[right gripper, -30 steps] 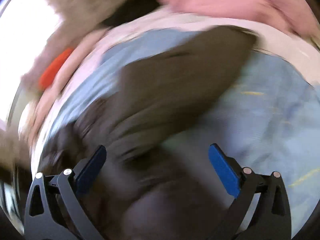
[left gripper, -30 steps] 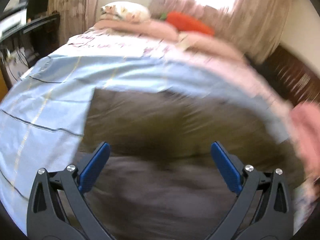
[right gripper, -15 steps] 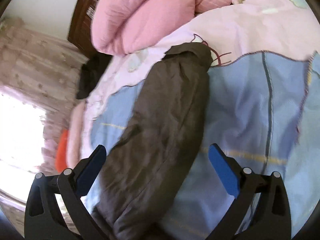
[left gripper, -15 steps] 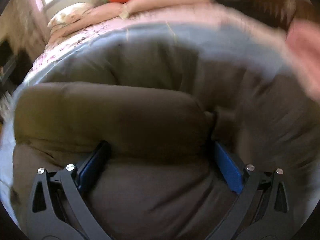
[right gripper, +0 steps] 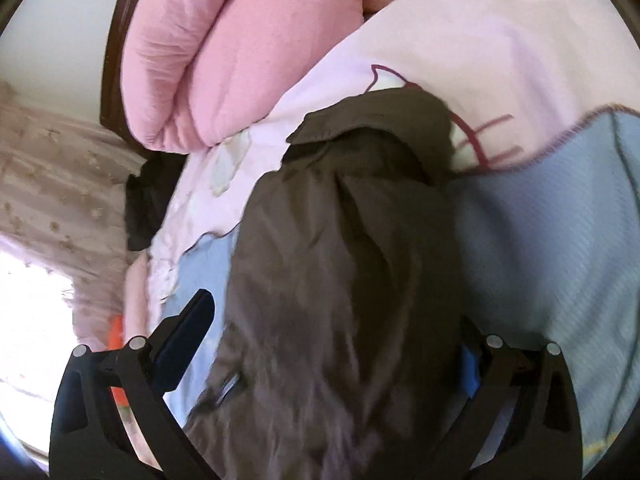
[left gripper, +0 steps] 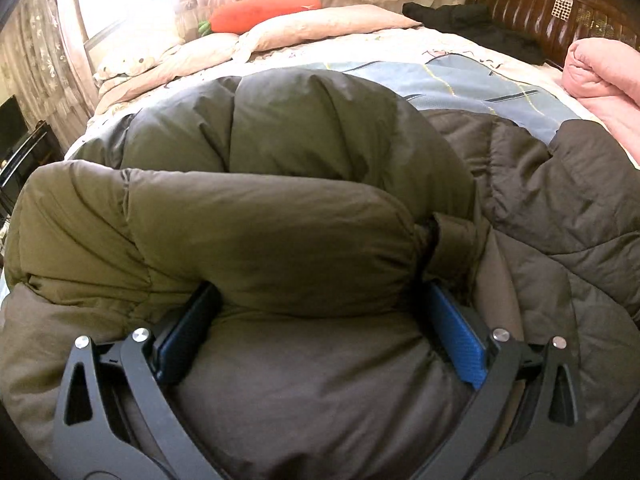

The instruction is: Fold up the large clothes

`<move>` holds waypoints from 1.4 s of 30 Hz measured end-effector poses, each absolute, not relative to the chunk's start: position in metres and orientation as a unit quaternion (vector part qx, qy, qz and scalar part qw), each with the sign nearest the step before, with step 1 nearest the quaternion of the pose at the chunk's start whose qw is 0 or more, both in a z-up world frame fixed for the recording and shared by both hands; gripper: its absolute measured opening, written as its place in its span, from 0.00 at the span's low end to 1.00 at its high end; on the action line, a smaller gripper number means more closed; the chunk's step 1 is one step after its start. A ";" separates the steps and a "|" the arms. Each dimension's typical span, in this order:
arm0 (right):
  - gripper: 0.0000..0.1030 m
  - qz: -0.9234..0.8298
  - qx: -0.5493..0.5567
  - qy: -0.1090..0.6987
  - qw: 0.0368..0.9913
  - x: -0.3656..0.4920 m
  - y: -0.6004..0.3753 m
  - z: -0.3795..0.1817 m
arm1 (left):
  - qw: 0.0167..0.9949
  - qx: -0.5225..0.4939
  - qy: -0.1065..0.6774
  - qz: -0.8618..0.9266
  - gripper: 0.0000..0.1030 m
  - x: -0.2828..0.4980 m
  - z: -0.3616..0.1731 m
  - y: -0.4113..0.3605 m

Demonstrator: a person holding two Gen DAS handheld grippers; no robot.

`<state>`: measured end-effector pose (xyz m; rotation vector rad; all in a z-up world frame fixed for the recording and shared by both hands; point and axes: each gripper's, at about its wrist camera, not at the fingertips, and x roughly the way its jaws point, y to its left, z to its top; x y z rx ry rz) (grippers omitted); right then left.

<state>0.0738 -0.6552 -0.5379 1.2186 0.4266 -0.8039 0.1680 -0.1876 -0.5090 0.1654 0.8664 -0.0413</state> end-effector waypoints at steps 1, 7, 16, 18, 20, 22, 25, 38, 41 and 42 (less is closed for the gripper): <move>0.80 -0.385 0.528 0.198 0.731 0.077 -0.653 -0.536 | 0.905 0.080 0.418 -0.020 0.98 0.167 -0.509 -0.188; 0.16 -0.364 0.545 0.170 0.736 0.069 -0.655 -0.545 | 0.905 0.080 0.416 -0.021 0.98 0.166 -0.509 -0.188; 0.10 -0.257 0.558 0.148 0.775 0.075 -0.650 -0.468 | 0.905 0.079 0.418 -0.020 0.98 0.167 -0.509 -0.188; 0.10 -0.221 0.540 0.140 0.800 0.085 -0.634 -0.435 | 0.904 0.079 0.419 -0.020 0.98 0.166 -0.509 -0.188; 0.10 -0.178 0.513 0.147 0.827 0.102 -0.611 -0.399 | 0.904 0.079 0.419 -0.022 0.98 0.165 -0.509 -0.188; 0.10 -0.139 0.472 0.157 0.857 0.117 -0.581 -0.366 | 0.909 0.074 0.410 -0.032 0.98 0.161 -0.502 -0.185; 0.10 -0.080 0.388 0.180 0.900 0.140 -0.521 -0.322 | 0.915 0.038 0.398 -0.053 0.98 0.156 -0.476 -0.173; 0.10 0.224 0.199 0.315 0.900 0.162 -0.198 -0.321 | 0.939 -0.024 0.321 0.122 0.98 0.073 -0.354 0.008; 0.11 0.259 0.134 0.356 0.888 0.141 -0.140 -0.350 | 0.915 0.044 0.363 0.169 0.98 0.064 -0.383 0.031; 0.11 0.260 0.118 0.368 0.885 0.133 -0.125 -0.361 | 0.910 0.051 0.372 0.178 0.98 0.061 -0.392 0.037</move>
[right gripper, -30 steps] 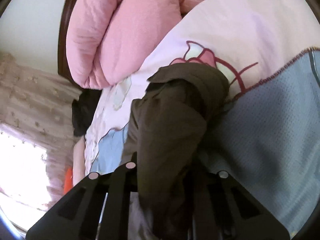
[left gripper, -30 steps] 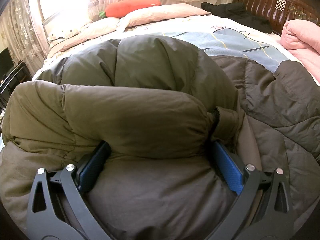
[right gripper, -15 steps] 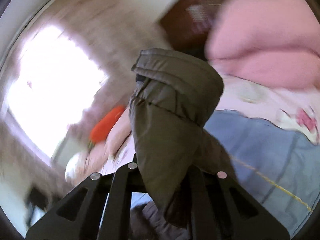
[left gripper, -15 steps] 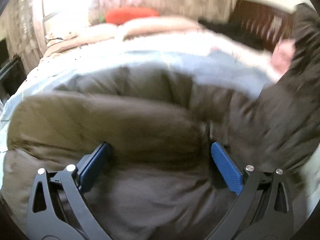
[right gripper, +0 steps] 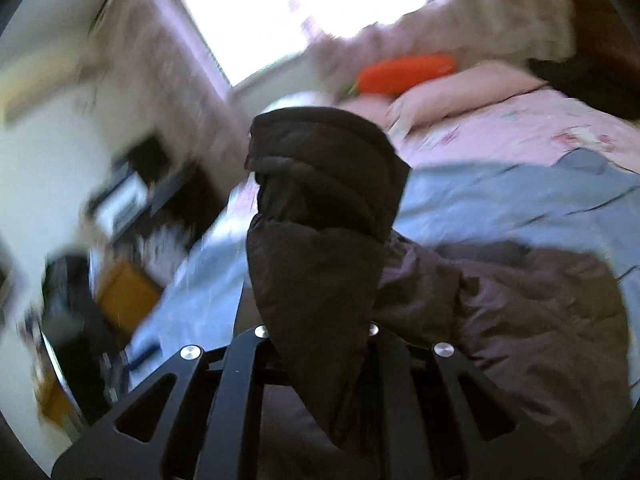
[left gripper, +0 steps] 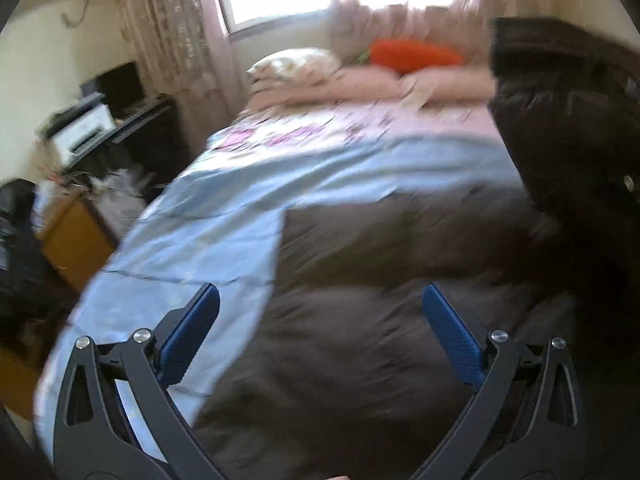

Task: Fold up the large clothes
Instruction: 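Fold the held sleeve over the jacket with the right gripper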

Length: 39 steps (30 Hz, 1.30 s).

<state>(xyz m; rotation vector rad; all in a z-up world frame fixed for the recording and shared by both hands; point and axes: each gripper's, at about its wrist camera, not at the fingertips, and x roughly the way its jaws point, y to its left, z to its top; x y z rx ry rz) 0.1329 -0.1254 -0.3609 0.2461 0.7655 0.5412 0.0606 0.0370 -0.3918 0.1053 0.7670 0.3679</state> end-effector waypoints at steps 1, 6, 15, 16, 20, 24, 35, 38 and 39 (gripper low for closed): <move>0.12 0.258 0.101 0.385 0.880 0.130 -0.114 -0.375 | 0.902 0.048 0.386 0.186 0.98 0.056 -0.401 0.046; 0.19 0.221 0.125 0.481 0.839 0.143 -0.099 -0.436 | 0.888 -0.039 0.409 0.207 0.98 0.018 -0.419 0.082; 0.99 0.239 0.146 0.479 0.832 0.133 -0.068 -0.445 | 0.878 -0.091 0.431 0.185 0.98 -0.010 -0.434 0.085; 0.99 0.238 0.139 0.479 0.833 0.129 -0.064 -0.440 | 0.878 -0.091 0.432 0.185 0.98 -0.009 -0.434 0.085; 0.99 0.217 0.096 0.483 0.843 0.121 -0.046 -0.432 | 0.876 -0.090 0.432 0.196 0.98 -0.006 -0.431 0.093; 0.99 0.222 0.185 0.474 0.832 0.119 -0.068 -0.407 | 0.874 -0.088 0.428 0.212 0.98 -0.008 -0.423 0.104; 0.99 -0.052 0.180 0.356 0.916 0.135 -0.257 -0.379 | 0.893 -0.051 0.404 0.191 0.98 0.020 -0.398 0.075; 0.99 -0.137 0.109 0.402 0.899 0.148 -0.294 -0.450 | 0.901 -0.022 0.378 0.212 0.98 0.027 -0.387 0.044; 0.99 -0.135 0.115 0.426 0.887 0.151 -0.301 -0.472 | 0.909 -0.017 0.365 0.202 0.98 0.028 -0.380 0.027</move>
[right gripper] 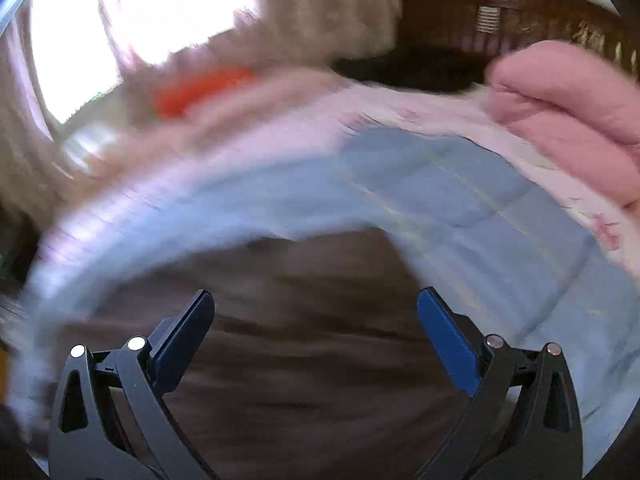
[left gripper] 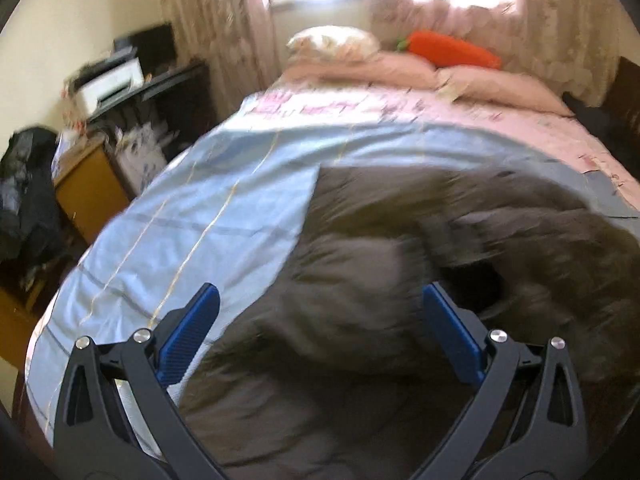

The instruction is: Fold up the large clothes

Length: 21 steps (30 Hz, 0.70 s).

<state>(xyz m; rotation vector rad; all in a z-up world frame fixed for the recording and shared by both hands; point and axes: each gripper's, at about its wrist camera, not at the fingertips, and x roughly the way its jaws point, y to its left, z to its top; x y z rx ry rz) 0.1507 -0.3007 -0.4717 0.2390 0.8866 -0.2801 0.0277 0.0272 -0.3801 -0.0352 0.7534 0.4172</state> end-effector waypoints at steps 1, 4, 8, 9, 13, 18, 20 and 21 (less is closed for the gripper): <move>0.99 -0.123 0.152 0.434 0.880 0.148 -0.310 -0.495 | 0.914 -0.014 0.356 0.194 0.98 0.028 -0.374 0.013; 0.99 -0.122 0.192 0.403 0.887 0.136 -0.315 -0.505 | 0.940 -0.028 0.315 0.126 0.98 0.032 -0.345 -0.047; 0.99 -0.113 0.212 0.409 0.880 0.136 -0.318 -0.505 | 0.956 -0.117 0.270 0.013 0.98 0.063 -0.324 -0.121; 0.99 -0.107 0.222 0.412 0.877 0.135 -0.323 -0.505 | 0.953 -0.125 0.274 -0.016 0.98 0.079 -0.329 -0.142; 0.99 -0.090 0.291 0.417 0.857 0.145 -0.348 -0.508 | 0.931 -0.174 0.320 -0.028 0.98 0.132 -0.388 -0.168; 0.99 -0.084 0.350 0.416 0.835 0.160 -0.381 -0.524 | 0.924 -0.129 0.360 0.013 0.95 0.155 -0.451 -0.142; 0.99 -0.079 0.312 0.421 0.848 0.164 -0.373 -0.522 | 0.931 -0.101 0.352 0.004 0.94 0.150 -0.454 -0.133; 0.99 -0.075 0.290 0.424 0.855 0.164 -0.366 -0.520 | 0.933 -0.084 0.350 0.002 0.94 0.148 -0.454 -0.130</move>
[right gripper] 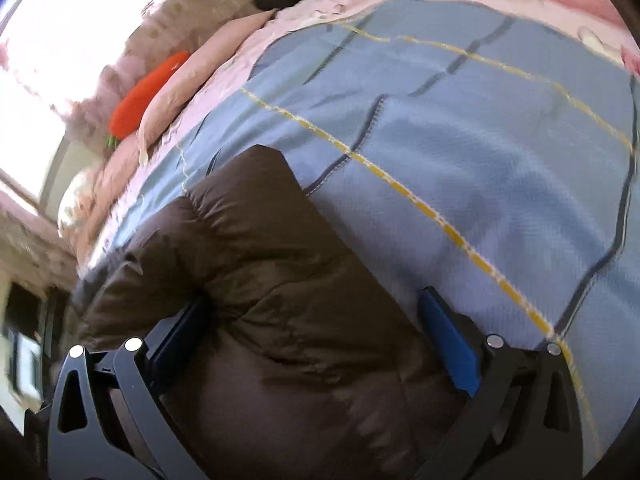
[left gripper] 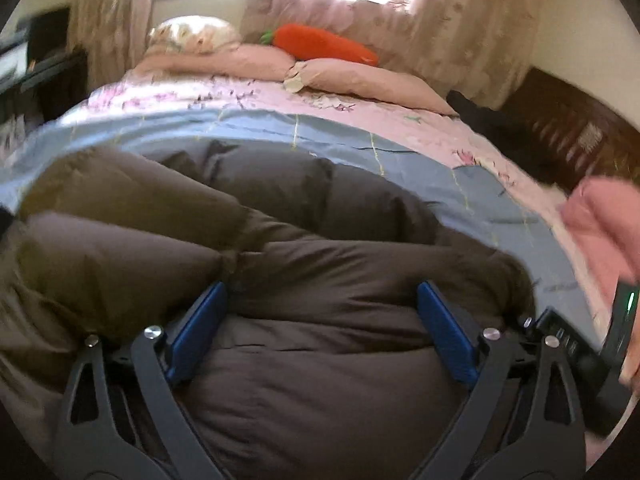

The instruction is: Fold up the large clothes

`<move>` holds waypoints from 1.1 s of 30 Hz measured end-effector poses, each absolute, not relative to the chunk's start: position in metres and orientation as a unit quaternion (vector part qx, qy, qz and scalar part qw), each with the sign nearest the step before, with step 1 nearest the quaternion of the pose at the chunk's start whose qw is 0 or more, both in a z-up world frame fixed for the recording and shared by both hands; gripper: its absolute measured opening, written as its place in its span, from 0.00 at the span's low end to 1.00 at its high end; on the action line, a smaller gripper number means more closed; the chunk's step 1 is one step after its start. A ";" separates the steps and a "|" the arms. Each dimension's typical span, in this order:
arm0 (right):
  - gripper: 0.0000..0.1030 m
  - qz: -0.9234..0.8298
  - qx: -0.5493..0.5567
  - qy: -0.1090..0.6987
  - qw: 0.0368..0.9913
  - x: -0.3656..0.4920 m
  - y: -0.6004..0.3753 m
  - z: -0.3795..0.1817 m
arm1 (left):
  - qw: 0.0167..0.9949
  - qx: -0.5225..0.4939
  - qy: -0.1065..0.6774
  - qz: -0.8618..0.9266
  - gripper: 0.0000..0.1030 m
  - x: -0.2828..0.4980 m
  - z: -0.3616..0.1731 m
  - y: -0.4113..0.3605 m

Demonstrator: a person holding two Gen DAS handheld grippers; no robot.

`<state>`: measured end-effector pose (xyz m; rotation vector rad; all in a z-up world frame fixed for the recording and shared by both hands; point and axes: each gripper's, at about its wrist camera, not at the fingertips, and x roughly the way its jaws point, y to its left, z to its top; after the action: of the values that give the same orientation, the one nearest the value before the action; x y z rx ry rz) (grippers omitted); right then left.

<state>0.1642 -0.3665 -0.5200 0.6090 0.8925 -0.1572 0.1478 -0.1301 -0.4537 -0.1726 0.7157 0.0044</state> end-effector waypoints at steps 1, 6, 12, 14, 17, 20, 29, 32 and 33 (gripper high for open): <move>0.99 -0.073 0.278 0.425 0.858 0.165 -0.363 -0.520 | 0.936 -0.049 0.348 0.003 0.94 0.145 -0.454 -0.125; 0.99 -0.079 0.266 0.419 0.865 0.161 -0.358 -0.525 | 0.936 -0.020 0.351 -0.019 0.90 0.140 -0.449 -0.084; 0.99 -0.103 0.241 0.408 0.875 0.161 -0.346 -0.529 | 0.927 -0.088 0.358 0.065 0.98 0.136 -0.469 0.028; 0.99 -0.109 0.235 0.399 0.880 0.160 -0.340 -0.530 | 0.924 -0.115 0.363 0.035 0.98 0.134 -0.484 0.049; 0.99 -0.135 0.205 0.391 0.887 0.159 -0.327 -0.531 | 0.933 -0.065 0.352 0.030 0.98 0.133 -0.491 0.035; 0.99 -0.141 0.201 0.394 0.886 0.161 -0.327 -0.532 | 0.930 -0.091 0.355 0.021 0.98 0.136 -0.495 0.039; 0.99 -0.206 0.295 0.403 0.841 0.152 -0.329 -0.492 | 0.925 -0.067 0.366 0.076 0.98 0.131 -0.449 0.035; 0.99 -0.191 0.312 0.387 0.846 0.144 -0.313 -0.464 | 0.947 -0.087 0.305 0.049 0.98 0.106 -0.397 0.041; 0.99 -0.174 0.289 0.398 0.853 0.143 -0.299 -0.454 | 0.947 -0.084 0.307 0.044 0.98 0.101 -0.387 0.040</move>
<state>0.1427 -0.2993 -0.4538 0.6082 0.8363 -0.3657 0.1011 0.0397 -0.3866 -0.1709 0.6241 0.0889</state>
